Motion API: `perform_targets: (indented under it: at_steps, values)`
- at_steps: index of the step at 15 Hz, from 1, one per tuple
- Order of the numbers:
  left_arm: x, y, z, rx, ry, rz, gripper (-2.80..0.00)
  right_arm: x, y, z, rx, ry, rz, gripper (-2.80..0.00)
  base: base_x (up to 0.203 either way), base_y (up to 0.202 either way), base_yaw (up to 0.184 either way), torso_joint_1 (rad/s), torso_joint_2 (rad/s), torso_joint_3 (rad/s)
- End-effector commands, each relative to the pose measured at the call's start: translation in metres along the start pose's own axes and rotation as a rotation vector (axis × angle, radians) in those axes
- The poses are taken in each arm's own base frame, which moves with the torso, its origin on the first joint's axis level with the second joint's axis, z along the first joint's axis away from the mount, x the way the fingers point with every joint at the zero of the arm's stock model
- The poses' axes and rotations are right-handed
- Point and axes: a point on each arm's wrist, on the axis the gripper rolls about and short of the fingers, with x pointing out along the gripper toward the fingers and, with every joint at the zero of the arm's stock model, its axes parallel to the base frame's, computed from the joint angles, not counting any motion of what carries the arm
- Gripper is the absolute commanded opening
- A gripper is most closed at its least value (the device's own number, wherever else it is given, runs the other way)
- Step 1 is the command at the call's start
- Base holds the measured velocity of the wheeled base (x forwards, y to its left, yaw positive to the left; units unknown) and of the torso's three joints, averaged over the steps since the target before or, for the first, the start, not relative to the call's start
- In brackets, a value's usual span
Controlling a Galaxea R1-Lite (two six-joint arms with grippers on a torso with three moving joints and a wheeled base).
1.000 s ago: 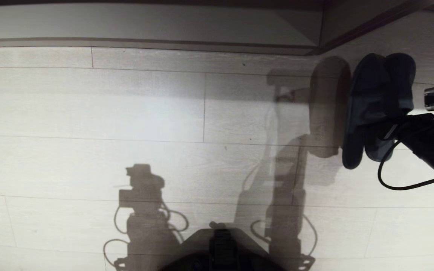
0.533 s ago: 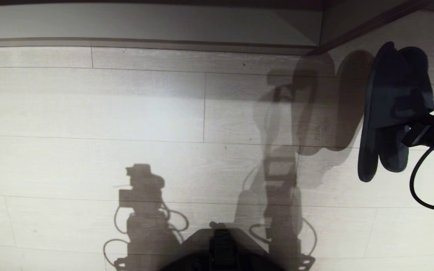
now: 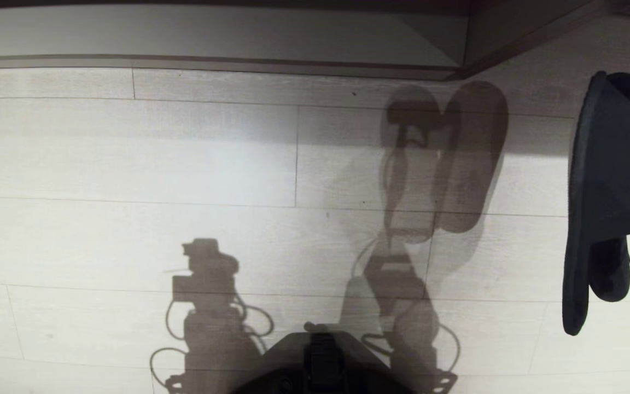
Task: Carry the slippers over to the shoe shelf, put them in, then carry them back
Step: Place the slippers into the shoe cabinet
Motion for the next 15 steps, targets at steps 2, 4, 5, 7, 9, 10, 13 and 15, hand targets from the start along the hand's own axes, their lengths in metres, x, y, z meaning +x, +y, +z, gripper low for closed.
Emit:
perform_targets:
  at_steps: [2, 4, 5, 7, 9, 10, 13, 15]
  values:
    - [0.000, 0.000, 0.000, 0.000, 0.000, 0.000, -2.80, -0.038, 0.025, 0.014, -0.046, -0.067, 0.047, -2.80, 0.000, 0.000, 0.000, 0.000, 0.00, 0.000]
    - [0.000, 0.000, 0.000, 0.000, 0.000, 0.000, -2.80, -0.058, 0.038, 0.017, -0.049, -0.067, 0.088, -2.80, 0.000, 0.000, 0.000, 0.000, 0.00, 0.000]
    - [0.000, 0.000, 0.000, 0.000, 0.000, 0.000, -2.80, -0.067, 0.046, 0.017, -0.047, -0.067, 0.112, -2.80, 0.000, 0.000, 0.000, 0.000, 0.00, 0.000]
    - [0.000, 0.000, 0.000, 0.000, 0.000, 0.000, -2.80, -0.087, 0.060, 0.016, -0.032, -0.086, 0.112, -2.80, 0.000, 0.000, 0.000, 0.000, 0.00, 0.000]
    - [0.000, 0.000, 0.000, 0.000, 0.000, 0.000, -2.80, -0.107, 0.069, 0.014, -0.020, -0.111, 0.076, -2.80, 0.000, 0.000, 0.000, 0.000, 0.00, 0.000]
    - [0.000, 0.000, 0.000, 0.000, 0.000, 0.000, -2.80, -0.116, 0.071, 0.010, -0.013, -0.110, 0.033, -2.80, 0.000, 0.000, 0.000, 0.000, 0.00, 0.000]
    - [0.000, 0.000, 0.000, 0.000, 0.000, 0.000, -2.80, -0.136, 0.077, -0.013, 0.003, -0.080, -0.053, -2.80, 0.000, 0.000, 0.000, 0.000, 0.00, 0.000]
    - [0.000, 0.000, 0.000, 0.000, 0.000, 0.000, -2.80, -0.144, 0.079, -0.033, 0.001, -0.015, -0.116, -2.80, 0.000, 0.000, 0.000, 0.000, 0.00, 0.000]
